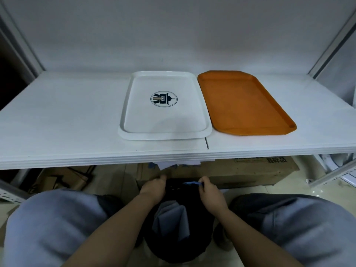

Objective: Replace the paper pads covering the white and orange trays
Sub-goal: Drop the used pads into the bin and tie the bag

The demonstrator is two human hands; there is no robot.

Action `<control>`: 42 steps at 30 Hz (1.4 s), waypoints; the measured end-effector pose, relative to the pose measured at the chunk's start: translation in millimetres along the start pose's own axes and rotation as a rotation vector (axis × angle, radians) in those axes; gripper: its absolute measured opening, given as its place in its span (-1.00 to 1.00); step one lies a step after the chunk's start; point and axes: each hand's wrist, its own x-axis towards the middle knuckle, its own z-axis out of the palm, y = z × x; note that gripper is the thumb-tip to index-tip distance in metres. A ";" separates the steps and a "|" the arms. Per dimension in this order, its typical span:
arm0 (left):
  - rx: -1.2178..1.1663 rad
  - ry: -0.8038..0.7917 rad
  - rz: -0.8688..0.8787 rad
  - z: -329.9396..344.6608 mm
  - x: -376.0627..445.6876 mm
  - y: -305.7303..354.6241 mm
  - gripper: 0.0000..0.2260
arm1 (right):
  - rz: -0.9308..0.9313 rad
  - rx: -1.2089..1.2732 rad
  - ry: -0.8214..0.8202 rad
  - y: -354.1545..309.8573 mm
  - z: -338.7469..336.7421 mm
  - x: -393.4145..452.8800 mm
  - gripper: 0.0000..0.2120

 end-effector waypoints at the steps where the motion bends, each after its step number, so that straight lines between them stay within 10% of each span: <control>1: 0.011 0.023 -0.003 -1.2 0.8 0.6 -0.65 | -0.009 0.002 0.011 -1.9 1.4 0.5 -0.94; 6: 0.168 0.161 0.086 -2.6 5.2 3.5 -0.55 | -0.148 -0.270 0.004 -22.7 13.5 12.2 -0.39; 10: 0.135 0.178 0.074 1.7 7.7 -1.7 -0.61 | -0.298 -0.580 0.089 -33.1 18.3 30.0 -0.71; 28: -0.484 0.109 -0.237 21.9 -1.1 -52.1 -0.75 | -0.154 -0.532 0.069 -13.9 12.5 44.4 -0.72; 34: -0.130 -0.009 -0.229 26.7 -23.5 -61.0 -0.64 | -0.116 -0.477 -0.017 -7.1 12.7 34.1 -0.71; 42: -0.306 0.146 -0.328 27.0 -47.7 -49.6 -0.70 | -0.026 -0.437 0.015 3.8 1.9 6.2 -0.78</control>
